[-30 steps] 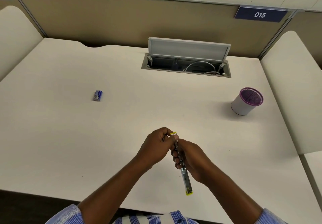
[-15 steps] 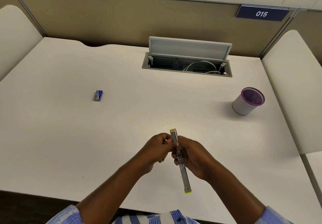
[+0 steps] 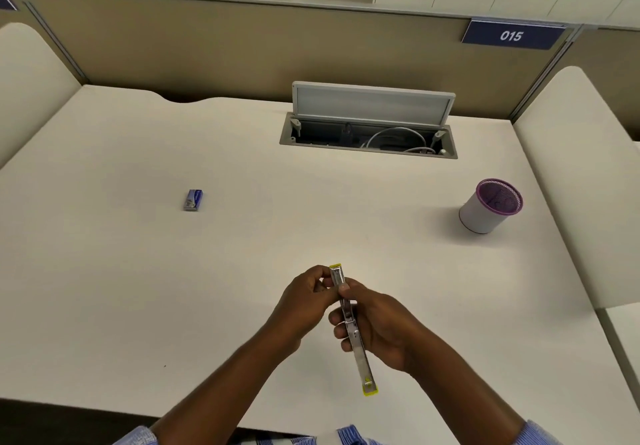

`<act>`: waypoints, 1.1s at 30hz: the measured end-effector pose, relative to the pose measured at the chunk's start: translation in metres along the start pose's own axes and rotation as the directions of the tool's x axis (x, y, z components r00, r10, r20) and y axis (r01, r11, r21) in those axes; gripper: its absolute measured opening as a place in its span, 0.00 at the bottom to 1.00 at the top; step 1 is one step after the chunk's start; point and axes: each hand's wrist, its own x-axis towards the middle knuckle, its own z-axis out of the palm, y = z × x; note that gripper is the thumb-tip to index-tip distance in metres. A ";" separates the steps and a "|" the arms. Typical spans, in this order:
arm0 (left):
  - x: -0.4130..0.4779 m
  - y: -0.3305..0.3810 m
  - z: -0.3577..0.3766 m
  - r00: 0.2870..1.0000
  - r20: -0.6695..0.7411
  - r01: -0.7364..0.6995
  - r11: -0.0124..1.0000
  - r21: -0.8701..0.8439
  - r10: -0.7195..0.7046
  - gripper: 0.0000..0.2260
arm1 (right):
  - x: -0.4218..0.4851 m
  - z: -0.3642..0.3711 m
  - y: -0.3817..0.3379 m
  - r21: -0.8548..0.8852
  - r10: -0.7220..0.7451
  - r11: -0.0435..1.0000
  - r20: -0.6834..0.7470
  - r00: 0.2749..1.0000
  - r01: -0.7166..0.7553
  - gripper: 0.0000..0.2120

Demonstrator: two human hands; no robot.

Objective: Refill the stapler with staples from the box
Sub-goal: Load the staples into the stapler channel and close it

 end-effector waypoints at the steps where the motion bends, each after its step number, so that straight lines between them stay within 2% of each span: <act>1: 0.001 -0.001 -0.001 1.000 -0.007 0.017 1.000 0.000 -0.017 0.03 | 0.000 0.001 0.000 0.023 0.004 1.000 -0.003 1.000 -0.004 0.13; 5: -0.001 0.001 -0.006 0.994 -0.018 0.106 0.994 -0.042 -0.107 0.09 | 0.002 0.004 0.003 0.063 0.005 0.998 -0.035 0.999 -0.002 0.10; 8: 0.001 0.004 -0.014 0.986 -0.024 0.158 0.968 -0.197 -0.166 0.10 | 0.004 0.005 0.005 0.052 -0.014 0.999 -0.063 0.998 0.017 0.14; 11: 0.003 0.006 -0.023 0.982 -0.025 0.174 0.948 -0.266 -0.187 0.13 | 0.004 0.005 0.005 0.035 -0.034 0.999 -0.057 0.998 0.036 0.17; 18: 0.001 0.005 -0.032 0.989 -0.027 0.123 0.899 -0.419 -0.148 0.06 | 0.005 0.006 0.002 0.041 -0.059 0.997 -0.042 0.997 0.061 0.19; 23: 0.000 0.006 -0.034 0.993 -0.086 0.058 0.960 -0.272 -0.085 0.07 | 0.005 0.008 0.000 0.038 -0.076 0.996 -0.049 0.996 0.077 0.18; 26: -0.003 0.004 -0.030 0.980 -0.194 -0.041 0.999 -0.033 0.034 0.10 | 0.007 0.009 0.000 0.074 -0.089 0.993 -0.070 0.994 0.094 0.17; 30: -0.010 0.001 -0.023 0.940 -0.270 -0.145 0.959 0.242 0.210 0.10 | 0.007 0.009 -0.001 0.126 -0.108 0.985 -0.061 0.992 0.115 0.17; 33: -0.016 0.002 -0.018 0.883 -0.300 -0.245 0.899 0.362 0.362 0.09 | 0.007 0.008 -0.001 0.194 -0.118 0.973 -0.054 0.992 0.126 0.17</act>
